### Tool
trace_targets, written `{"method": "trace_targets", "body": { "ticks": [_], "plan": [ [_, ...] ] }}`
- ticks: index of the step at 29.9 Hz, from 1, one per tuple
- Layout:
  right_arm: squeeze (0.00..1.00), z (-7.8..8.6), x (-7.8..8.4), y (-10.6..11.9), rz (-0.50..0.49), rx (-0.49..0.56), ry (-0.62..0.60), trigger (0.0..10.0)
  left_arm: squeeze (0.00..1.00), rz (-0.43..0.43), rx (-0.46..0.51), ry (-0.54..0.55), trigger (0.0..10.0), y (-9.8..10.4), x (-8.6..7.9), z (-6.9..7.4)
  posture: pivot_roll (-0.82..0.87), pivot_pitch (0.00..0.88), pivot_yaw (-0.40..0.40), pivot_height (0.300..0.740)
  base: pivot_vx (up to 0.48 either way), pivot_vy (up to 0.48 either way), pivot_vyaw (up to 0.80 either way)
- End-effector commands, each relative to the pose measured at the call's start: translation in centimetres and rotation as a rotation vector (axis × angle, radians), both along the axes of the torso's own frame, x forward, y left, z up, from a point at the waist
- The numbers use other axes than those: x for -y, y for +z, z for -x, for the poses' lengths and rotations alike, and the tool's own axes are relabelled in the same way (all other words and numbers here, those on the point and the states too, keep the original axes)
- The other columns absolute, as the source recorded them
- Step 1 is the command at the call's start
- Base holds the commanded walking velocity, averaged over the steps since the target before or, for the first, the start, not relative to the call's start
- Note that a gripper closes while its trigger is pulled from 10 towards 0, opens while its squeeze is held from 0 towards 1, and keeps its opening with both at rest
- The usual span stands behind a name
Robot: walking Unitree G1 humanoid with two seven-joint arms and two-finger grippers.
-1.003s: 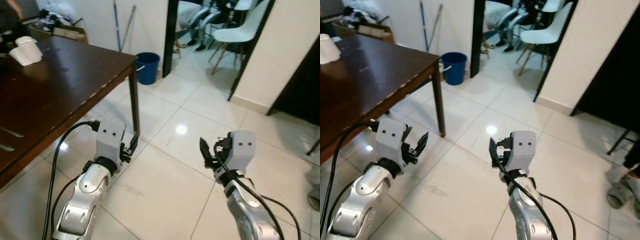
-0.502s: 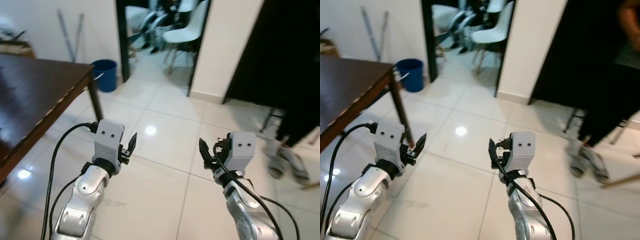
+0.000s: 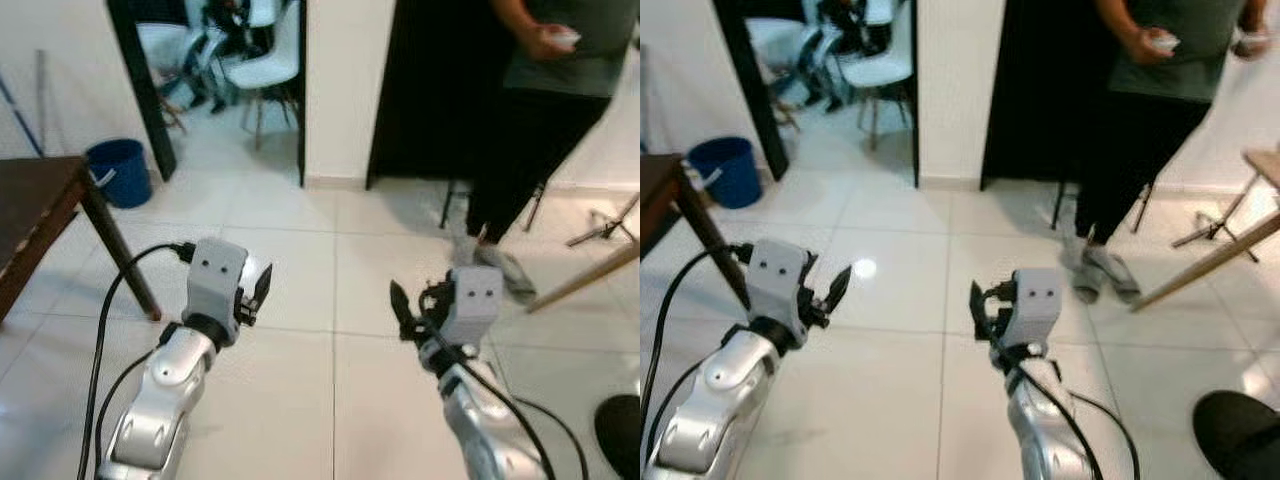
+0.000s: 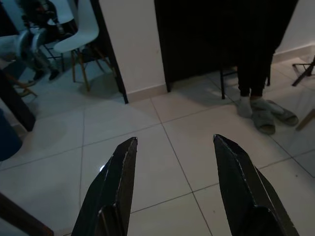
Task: Setting the table
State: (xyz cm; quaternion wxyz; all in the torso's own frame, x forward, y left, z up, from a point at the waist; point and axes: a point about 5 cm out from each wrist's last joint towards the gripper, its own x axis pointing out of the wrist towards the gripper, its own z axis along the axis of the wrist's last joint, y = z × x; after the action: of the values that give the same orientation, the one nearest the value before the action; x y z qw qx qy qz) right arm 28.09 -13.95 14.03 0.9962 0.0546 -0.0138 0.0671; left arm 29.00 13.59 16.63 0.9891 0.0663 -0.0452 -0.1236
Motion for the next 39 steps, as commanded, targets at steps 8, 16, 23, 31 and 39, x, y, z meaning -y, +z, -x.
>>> {"method": "trace_targets", "body": {
  "ticks": [8, 16, 23, 31, 39],
  "plan": [
    [0.00, -0.23, 0.08, 0.03, 0.003, -0.002, 0.004, 10.0, 0.00, -0.002, -0.013, 0.001, 10.0, -0.37, 0.38, 0.22, 0.02, 0.000, 0.089, 0.740, 0.000, 0.000, -0.80],
    [0.00, -0.16, 0.05, -0.06, 0.002, -0.005, 0.004, 10.0, 0.00, 0.000, -0.011, -0.002, 10.0, -0.34, 0.46, 0.18, 0.02, 0.000, 0.090, 0.740, 0.000, 0.000, -0.80],
    [0.00, -0.20, 0.18, 0.01, 0.004, -0.003, 0.002, 10.0, 0.00, 0.006, -0.013, -0.004, 10.0, -0.34, 0.63, 0.20, 0.01, 0.000, 0.088, 0.740, 0.000, 0.000, -0.80],
    [0.00, -0.36, 0.28, 0.25, 0.009, -0.001, 0.007, 10.0, 0.00, 0.015, -0.010, 0.005, 10.0, -0.24, 0.72, 0.11, -0.03, 0.000, 0.070, 0.740, 0.000, 0.000, -0.80],
    [0.00, -0.03, 0.66, 0.27, 0.020, -0.001, 0.001, 10.0, 0.00, 0.023, -0.022, -0.005, 10.0, -0.69, 1.09, 0.25, -0.05, 0.000, 0.072, 0.740, 0.000, 0.000, -0.80]
  ]
}}
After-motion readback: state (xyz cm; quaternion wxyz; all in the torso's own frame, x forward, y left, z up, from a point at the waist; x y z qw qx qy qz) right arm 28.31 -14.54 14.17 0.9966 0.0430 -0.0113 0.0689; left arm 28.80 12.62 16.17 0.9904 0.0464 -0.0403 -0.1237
